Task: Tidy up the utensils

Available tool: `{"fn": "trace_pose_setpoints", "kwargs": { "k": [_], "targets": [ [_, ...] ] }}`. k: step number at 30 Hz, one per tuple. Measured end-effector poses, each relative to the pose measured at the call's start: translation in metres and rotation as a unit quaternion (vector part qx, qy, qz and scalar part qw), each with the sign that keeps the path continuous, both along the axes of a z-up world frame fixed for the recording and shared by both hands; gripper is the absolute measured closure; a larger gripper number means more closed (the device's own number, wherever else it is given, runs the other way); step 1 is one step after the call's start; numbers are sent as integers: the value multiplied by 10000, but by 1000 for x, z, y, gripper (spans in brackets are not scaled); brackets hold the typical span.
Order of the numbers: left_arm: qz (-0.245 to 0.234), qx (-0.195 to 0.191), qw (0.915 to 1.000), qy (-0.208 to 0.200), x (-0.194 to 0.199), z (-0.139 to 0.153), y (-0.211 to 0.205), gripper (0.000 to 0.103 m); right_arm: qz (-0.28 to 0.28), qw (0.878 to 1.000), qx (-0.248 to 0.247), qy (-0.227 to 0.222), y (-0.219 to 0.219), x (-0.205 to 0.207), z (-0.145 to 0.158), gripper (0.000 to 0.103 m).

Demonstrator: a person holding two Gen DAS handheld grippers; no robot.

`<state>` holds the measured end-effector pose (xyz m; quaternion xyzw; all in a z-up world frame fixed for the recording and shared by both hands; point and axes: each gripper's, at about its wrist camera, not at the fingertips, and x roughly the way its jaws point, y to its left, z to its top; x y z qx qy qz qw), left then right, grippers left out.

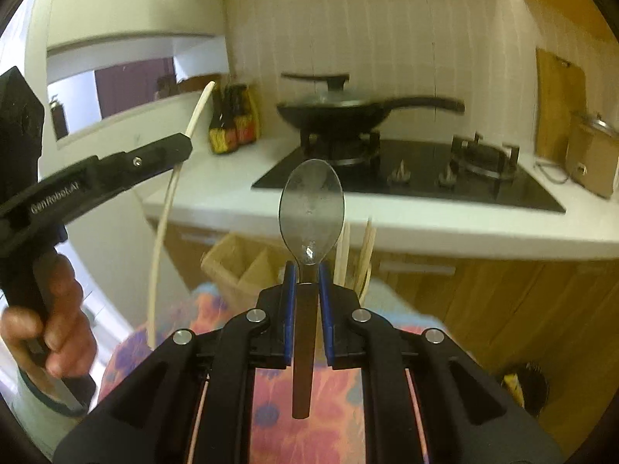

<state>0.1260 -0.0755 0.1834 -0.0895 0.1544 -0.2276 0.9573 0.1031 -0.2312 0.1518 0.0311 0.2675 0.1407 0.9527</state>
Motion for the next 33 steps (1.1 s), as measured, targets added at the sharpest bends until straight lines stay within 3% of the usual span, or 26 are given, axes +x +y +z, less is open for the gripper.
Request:
{"fn": "trace_pose_setpoints", "kwargs": {
  "k": [6,14,20,29,33],
  "targets": [
    [191,-275,9985,-425,31,5,-4,92,-189,9987,-126,-457,6,35,12,94],
    [522,-225,9956,-741,60,-18,-11,91,-561,9921,-105,-1121,4,61,-1,94],
    [564,-334,9959,-628,74,-44,-3,91,-690,9910,86,-1139,-3,70,-20,94],
    [443,-217,9976,-491,64,-51,-1,91,-629,9935,227,-921,-8,65,-30,92],
    [426,-263,9977,-447,50,-48,8,70,-546,9950,384,-748,-16,55,-31,61]
  ]
}}
